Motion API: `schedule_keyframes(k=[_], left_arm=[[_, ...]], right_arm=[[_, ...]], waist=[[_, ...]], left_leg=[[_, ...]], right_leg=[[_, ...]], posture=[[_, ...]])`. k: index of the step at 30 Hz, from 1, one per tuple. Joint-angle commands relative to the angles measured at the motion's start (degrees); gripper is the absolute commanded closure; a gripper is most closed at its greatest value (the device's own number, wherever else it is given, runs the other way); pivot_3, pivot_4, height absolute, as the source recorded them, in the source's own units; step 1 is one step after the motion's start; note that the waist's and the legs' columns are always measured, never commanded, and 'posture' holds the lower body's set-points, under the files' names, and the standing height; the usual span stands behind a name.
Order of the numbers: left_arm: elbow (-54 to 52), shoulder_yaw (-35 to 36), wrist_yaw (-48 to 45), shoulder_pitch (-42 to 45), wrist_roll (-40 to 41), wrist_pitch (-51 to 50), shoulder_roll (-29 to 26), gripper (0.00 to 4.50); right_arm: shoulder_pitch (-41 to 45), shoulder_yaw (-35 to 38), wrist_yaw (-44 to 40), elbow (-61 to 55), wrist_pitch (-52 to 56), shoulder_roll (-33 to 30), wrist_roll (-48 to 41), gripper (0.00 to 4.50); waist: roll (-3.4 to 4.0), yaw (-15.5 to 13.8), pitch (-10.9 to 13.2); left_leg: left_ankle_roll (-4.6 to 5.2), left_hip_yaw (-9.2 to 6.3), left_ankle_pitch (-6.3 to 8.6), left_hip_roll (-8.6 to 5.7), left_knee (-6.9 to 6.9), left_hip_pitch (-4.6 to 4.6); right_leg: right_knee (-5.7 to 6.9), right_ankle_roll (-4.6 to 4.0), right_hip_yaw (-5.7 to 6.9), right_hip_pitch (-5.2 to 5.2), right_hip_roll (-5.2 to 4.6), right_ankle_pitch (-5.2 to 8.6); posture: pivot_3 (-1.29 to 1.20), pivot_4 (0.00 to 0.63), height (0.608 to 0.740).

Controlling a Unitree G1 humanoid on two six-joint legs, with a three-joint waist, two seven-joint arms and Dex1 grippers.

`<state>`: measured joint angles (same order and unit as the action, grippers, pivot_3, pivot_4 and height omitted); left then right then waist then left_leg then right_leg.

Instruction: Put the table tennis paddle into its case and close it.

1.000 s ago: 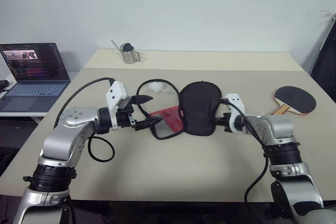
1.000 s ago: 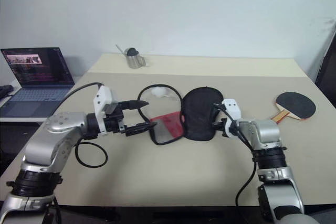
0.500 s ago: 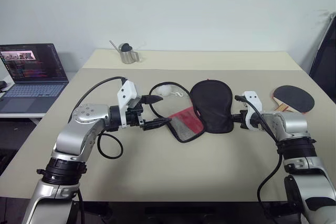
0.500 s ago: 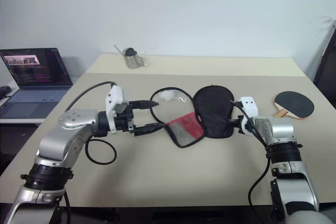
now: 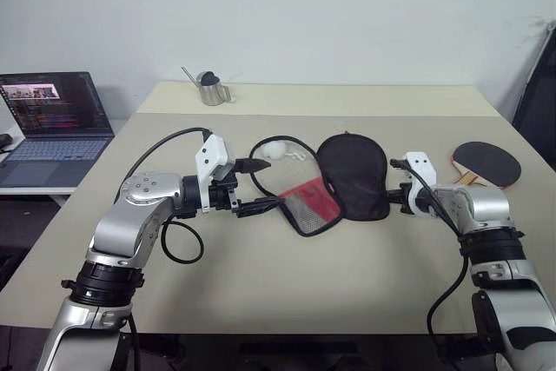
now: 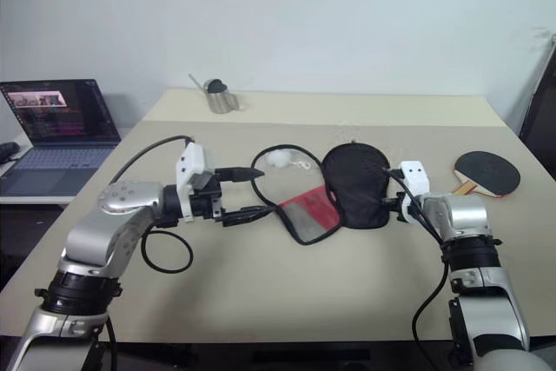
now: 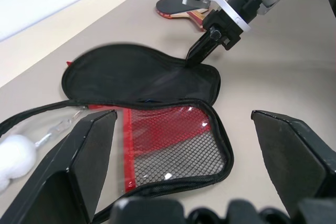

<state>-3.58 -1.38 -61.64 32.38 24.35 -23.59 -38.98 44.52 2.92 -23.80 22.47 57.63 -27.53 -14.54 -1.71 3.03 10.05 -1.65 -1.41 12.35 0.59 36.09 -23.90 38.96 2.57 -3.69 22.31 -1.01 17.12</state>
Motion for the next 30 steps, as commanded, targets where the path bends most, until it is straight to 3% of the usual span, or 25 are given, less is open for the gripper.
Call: schedule_keyframes(k=[1,5,13,15,19,30], left_arm=[[-0.8,1.1,0.5,0.7,0.1,0.7,0.1,0.00],[-0.9,1.0,0.9,0.6,0.1,0.8,0.4,0.00],[-1.3,1.3,0.8,2.1,2.0,-0.4,2.0,0.00],[-1.1,1.1,0.4,3.2,2.5,-0.6,2.5,0.00],[-0.8,-0.1,-0.2,5.1,2.6,-0.7,3.9,0.00],[0.1,-3.3,-2.1,7.3,1.6,0.4,6.6,0.00]], right_arm=[[-1.0,-1.0,2.7,-2.9,-4.0,-2.9,4.3,2.84],[-1.9,1.0,2.2,-7.1,-3.2,-3.1,3.0,1.58],[-3.2,7.6,3.8,-12.8,-3.6,-1.8,-0.1,1.58],[-2.5,10.9,8.4,-11.9,-6.1,-0.9,0.9,1.58],[-1.0,14.3,18.0,-5.8,-11.8,-1.0,4.7,1.58],[2.6,15.2,31.4,10.3,-23.1,2.1,9.1,1.58]], waist=[[0.00,0.0,0.0],[0.00,-0.3,0.0],[0.00,-0.3,0.0],[0.00,-0.3,0.0],[0.00,-0.3,0.0],[0.01,0.3,0.0]], left_leg=[[0.00,0.00,0.00,0.00,0.01,0.00],[0.00,-0.01,0.00,-0.02,0.02,-0.01],[0.00,0.00,0.00,0.00,0.01,0.00],[0.00,0.00,0.00,0.00,0.01,0.00],[0.00,0.02,0.00,-0.03,0.03,0.00],[0.00,0.09,0.00,0.00,0.01,0.03]], right_leg=[[0.00,0.00,0.00,0.00,0.00,0.00],[0.00,0.00,0.01,0.00,-0.01,0.00],[0.01,0.00,0.00,-0.01,0.00,0.00],[0.01,0.00,0.00,-0.01,0.00,0.00],[0.02,0.00,-0.02,-0.01,-0.02,0.00],[0.03,0.00,-0.12,0.00,0.03,0.00]], posture=[[0.00,0.150,0.740],[0.00,0.150,0.740],[0.00,0.150,0.740],[0.00,0.150,0.740],[0.00,0.150,0.740],[0.00,0.150,0.740]])
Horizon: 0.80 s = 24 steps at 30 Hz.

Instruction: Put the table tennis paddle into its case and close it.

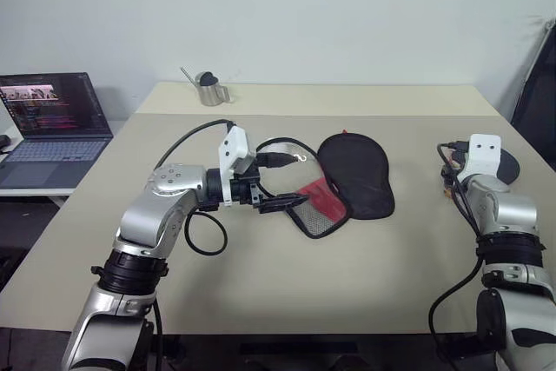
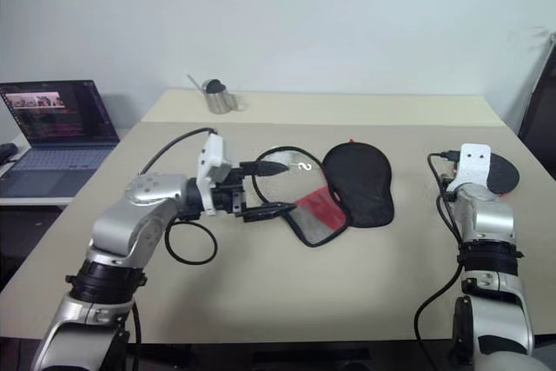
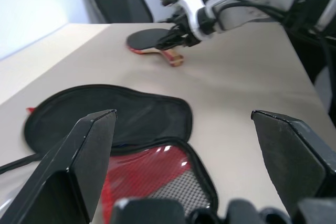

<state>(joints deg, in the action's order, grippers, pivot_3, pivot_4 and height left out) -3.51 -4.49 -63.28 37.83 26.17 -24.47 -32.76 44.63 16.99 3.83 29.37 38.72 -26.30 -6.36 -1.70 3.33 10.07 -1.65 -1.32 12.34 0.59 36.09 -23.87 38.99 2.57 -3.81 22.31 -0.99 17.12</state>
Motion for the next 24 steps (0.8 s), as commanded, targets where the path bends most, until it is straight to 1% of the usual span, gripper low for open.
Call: schedule_keyframes(k=[1,8,11,16,18,19,21,22,24], left_arm=[[0.1,-0.4,-0.7,2.0,-0.4,1.4,0.6,0.00],[1.2,-0.9,-1.3,2.6,-1.1,2.2,1.3,0.00],[1.3,-0.7,-1.4,2.5,-1.2,2.4,1.3,0.00],[1.3,-0.5,-1.4,2.1,-1.6,2.6,1.1,0.00],[1.1,-0.5,-1.4,2.0,-1.6,2.6,1.2,0.00],[1.1,-0.5,-1.4,2.0,-1.6,2.6,1.2,0.00],[1.2,-0.5,-1.4,2.0,-1.7,2.7,1.2,0.00],[1.3,-0.5,-1.4,2.1,-1.8,2.7,1.2,0.00],[1.4,-0.6,-1.5,2.2,-1.8,2.7,1.3,0.00]], right_arm=[[3.2,1.1,4.6,5.5,-5.3,1.5,1.0,1.58],[7.6,1.1,11.7,18.2,-14.9,3.4,1.9,1.58],[8.3,1.3,13.7,19.7,-19.3,3.8,1.5,1.58],[7.6,0.3,16.1,19.0,-22.4,4.2,1.9,1.58],[7.2,0.4,17.4,18.9,-22.9,4.2,1.9,1.20],[7.2,0.4,17.9,18.9,-22.8,4.2,1.9,0.93],[7.4,0.3,18.7,20.0,-21.6,4.2,1.8,0.23],[7.4,0.2,19.1,20.4,-21.5,4.2,1.9,0.07],[7.7,0.3,19.9,21.4,-21.2,4.3,1.8,0.07]], waist=[[0.00,0.0,0.0],[0.01,0.0,0.0],[0.01,0.0,0.0],[0.02,0.0,0.0],[0.02,0.0,0.0],[0.02,0.0,0.0],[0.02,0.0,0.0],[0.02,0.0,0.0],[0.02,0.0,0.0]], left_leg=[[0.00,0.00,0.00,-0.01,0.00,0.01],[0.00,0.01,0.00,-0.01,0.00,0.01],[0.00,0.00,0.00,-0.01,0.00,0.00],[0.00,0.01,-0.01,-0.01,0.00,0.00],[0.00,0.01,-0.01,-0.01,0.00,0.00],[0.00,0.01,-0.01,-0.01,0.00,0.00],[0.00,0.01,-0.01,-0.01,0.00,0.00],[-0.01,0.01,-0.01,-0.01,0.00,0.00],[-0.01,0.01,-0.01,-0.01,0.00,0.00]], right_leg=[[0.01,0.00,0.00,0.00,0.00,0.00],[-0.01,0.00,-0.02,-0.01,0.00,0.00],[-0.01,0.00,-0.02,-0.01,0.00,0.00],[0.00,0.00,-0.02,-0.01,0.00,0.00],[0.00,0.00,-0.03,-0.01,0.00,0.00],[0.00,0.00,-0.03,-0.01,0.00,0.00],[0.00,0.00,-0.03,-0.01,0.00,0.00],[0.00,0.00,-0.03,-0.01,0.00,0.00],[0.00,0.00,-0.03,-0.01,0.00,0.00]], posture=[[0.00,0.150,0.740],[0.00,0.150,0.740],[0.00,0.150,0.740],[0.00,0.150,0.740],[0.00,0.150,0.740],[0.00,0.150,0.740],[0.00,0.150,0.740],[0.00,0.150,0.740],[0.00,0.150,0.740]])
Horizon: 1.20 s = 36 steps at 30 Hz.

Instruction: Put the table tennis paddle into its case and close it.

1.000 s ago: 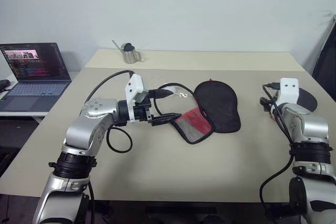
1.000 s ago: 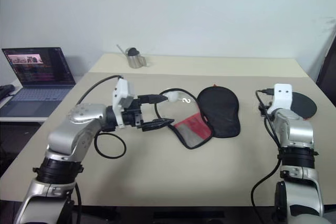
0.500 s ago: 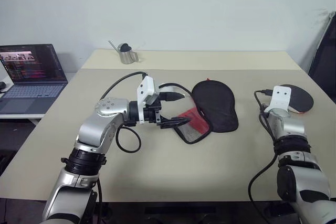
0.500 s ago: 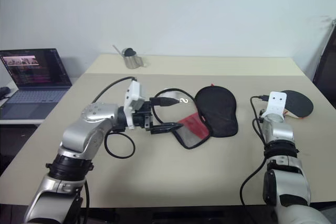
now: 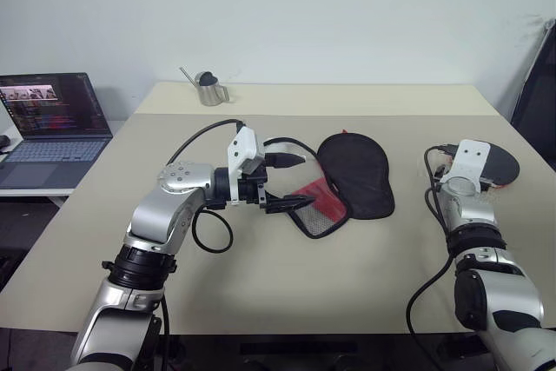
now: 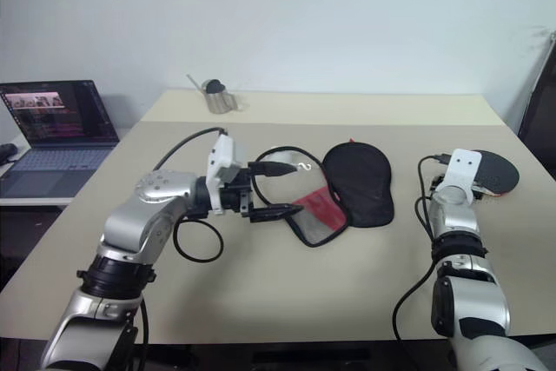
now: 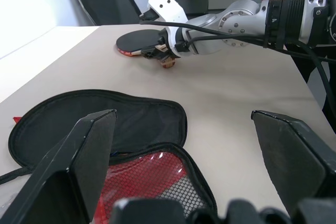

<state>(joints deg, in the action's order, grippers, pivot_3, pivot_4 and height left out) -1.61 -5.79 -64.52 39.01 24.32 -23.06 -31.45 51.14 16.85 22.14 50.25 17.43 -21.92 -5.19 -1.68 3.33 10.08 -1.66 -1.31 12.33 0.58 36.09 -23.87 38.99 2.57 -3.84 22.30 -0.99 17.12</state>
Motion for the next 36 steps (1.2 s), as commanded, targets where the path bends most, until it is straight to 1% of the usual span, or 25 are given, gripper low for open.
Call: schedule_keyframes(k=[1,9,17,19,21,24,25,27,28,33,35,36], left_arm=[[-0.4,0.7,-0.3,1.2,0.0,1.3,0.0,0.00],[0.4,0.5,-0.9,2.0,-0.4,1.6,-0.1,0.00],[0.5,0.5,-1.4,2.3,-0.7,1.6,-0.2,0.00],[0.4,0.5,-1.4,2.3,-0.7,1.6,-0.3,0.00],[0.3,0.5,-1.5,2.2,-0.6,1.5,-0.4,0.00],[0.0,0.5,-1.5,1.9,-0.5,1.4,-0.5,0.00],[-0.1,0.5,-1.6,1.8,-0.5,1.4,-0.5,0.00],[-0.4,0.5,-1.5,1.6,-0.3,1.3,-0.5,0.00],[-0.5,0.5,-1.5,1.5,-0.3,1.3,-0.5,0.00],[-0.9,0.6,-1.7,1.3,0.0,0.9,-0.8,0.00],[-1.2,0.7,-1.8,1.1,0.2,0.7,-1.1,0.00],[-1.4,0.7,-1.9,0.9,0.3,0.5,-1.3,0.00]], right_arm=[[1.4,0.6,2.0,1.1,0.1,0.0,0.4,0.07],[3.5,2.8,6.0,7.1,-1.0,0.8,-1.6,0.07],[4.9,4.4,2.6,12.1,-2.3,1.1,-3.1,0.07],[4.7,4.4,1.8,12.5,-2.5,0.7,-3.2,0.44],[4.6,4.3,1.1,12.6,-2.5,0.3,-3.1,0.94],[4.2,3.6,-1.3,12.3,-1.5,-0.3,-2.7,1.98],[4.0,2.6,-3.3,11.9,-0.8,-0.8,-2.1,2.36],[3.4,-0.1,-8.6,10.3,1.2,-1.7,-0.8,2.88],[3.3,-1.1,-10.4,9.8,2.0,-2.1,-0.5,2.99],[0.4,-4.3,-16.9,3.1,7.4,-4.4,0.8,2.99],[-2.4,-6.7,-22.4,-3.0,11.5,-6.0,1.0,2.99],[-4.5,-8.7,-26.6,-7.9,14.5,-6.9,0.6,2.99]], waist=[[0.00,0.0,0.0],[0.00,0.0,0.0],[0.00,0.2,0.0],[0.00,0.4,0.0],[0.00,0.4,0.0],[0.00,0.3,0.0],[0.00,0.3,0.0],[0.00,0.2,0.0],[0.00,0.3,0.0],[0.01,1.0,0.0],[0.01,1.3,0.0],[0.01,1.4,0.0]], left_leg=[[0.00,0.00,0.00,0.00,0.00,0.00],[0.00,0.00,0.00,0.00,0.00,0.00],[0.00,0.02,0.00,0.00,0.01,0.05],[0.00,0.02,0.00,0.01,0.02,0.06],[0.00,0.01,0.00,0.01,0.02,0.08],[0.00,-0.01,0.00,0.01,0.00,0.06],[0.00,-0.01,0.00,0.01,0.01,0.05],[0.00,0.00,0.00,-0.02,0.01,0.05],[0.00,0.01,0.00,-0.02,0.02,0.05],[0.00,0.01,0.00,0.04,0.01,0.07],[0.00,0.01,0.00,0.05,0.00,0.07],[0.00,0.01,0.00,0.07,0.00,0.06]], right_leg=[[0.00,0.00,0.00,0.00,0.00,0.00],[0.01,0.00,-0.01,0.00,0.00,0.00],[0.01,0.00,-0.03,-0.04,0.01,0.00],[0.02,0.00,-0.04,-0.05,0.02,0.00],[0.04,0.00,-0.04,-0.05,0.03,0.00],[0.02,0.00,-0.01,-0.05,0.04,0.00],[0.01,0.00,-0.01,-0.05,0.03,0.00],[-0.01,0.00,-0.01,-0.06,0.01,0.00],[-0.01,0.00,-0.02,-0.06,0.00,0.00],[0.02,0.00,-0.04,-0.05,0.05,0.00],[0.02,0.00,-0.05,-0.04,0.06,0.00],[0.01,0.00,-0.05,-0.04,0.07,0.00]], posture=[[0.00,0.150,0.740],[0.00,0.150,0.740],[0.00,0.150,0.740],[0.00,0.150,0.740],[0.00,0.150,0.740],[0.00,0.150,0.740],[0.00,0.150,0.740],[0.00,0.150,0.740],[0.00,0.150,0.740],[0.00,0.150,0.740],[0.00,0.150,0.740],[0.00,0.150,0.740]])
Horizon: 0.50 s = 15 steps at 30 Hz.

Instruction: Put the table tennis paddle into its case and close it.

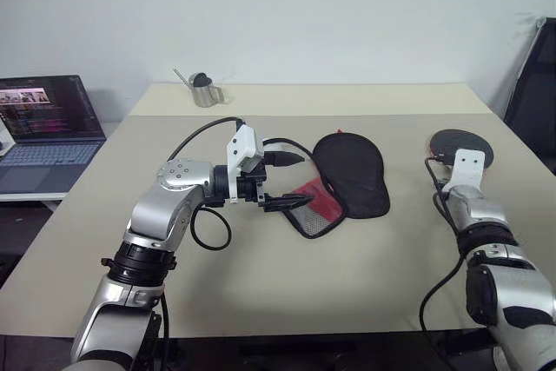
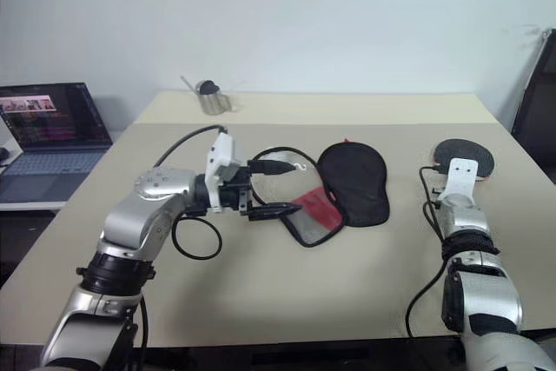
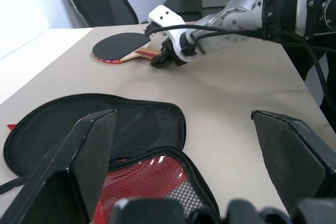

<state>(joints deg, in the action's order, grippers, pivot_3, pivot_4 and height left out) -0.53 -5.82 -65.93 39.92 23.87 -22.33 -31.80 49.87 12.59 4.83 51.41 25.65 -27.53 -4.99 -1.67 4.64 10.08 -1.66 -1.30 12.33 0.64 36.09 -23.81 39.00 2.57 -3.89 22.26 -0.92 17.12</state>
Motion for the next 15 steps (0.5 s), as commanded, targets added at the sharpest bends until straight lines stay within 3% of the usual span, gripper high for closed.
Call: schedule_keyframes(k=[1,6,15], left_arm=[[-2.7,0.7,-0.6,-0.2,0.9,-0.3,-1.0,0.00],[-3.6,0.4,-0.9,-1.0,1.2,-1.0,-0.9,0.00],[-3.3,-0.5,-1.8,-0.7,1.3,-1.1,-0.4,0.00]], right_arm=[[-5.5,-6.4,-13.0,-14.1,9.2,-2.2,0.0,2.99],[-15.9,-10.9,-23.6,-38.0,20.6,-6.4,-3.2,2.99],[-26.5,-8.9,-32.7,-54.7,30.5,-12.5,-5.9,2.99]], waist=[[0.00,0.1,0.0],[0.01,0.6,0.0],[0.01,0.2,0.0]], left_leg=[[0.00,0.01,0.00,0.00,0.01,0.00],[0.01,0.06,0.01,0.13,0.02,0.06],[0.01,0.03,0.01,0.13,0.02,0.22]], right_leg=[[0.00,0.00,-0.02,0.00,0.01,0.00],[0.00,0.01,-0.13,0.01,0.19,0.01],[0.07,-0.01,-0.17,-0.05,0.49,0.00]], posture=[[0.00,0.150,0.740],[0.00,0.150,0.740],[0.00,0.150,0.740]])
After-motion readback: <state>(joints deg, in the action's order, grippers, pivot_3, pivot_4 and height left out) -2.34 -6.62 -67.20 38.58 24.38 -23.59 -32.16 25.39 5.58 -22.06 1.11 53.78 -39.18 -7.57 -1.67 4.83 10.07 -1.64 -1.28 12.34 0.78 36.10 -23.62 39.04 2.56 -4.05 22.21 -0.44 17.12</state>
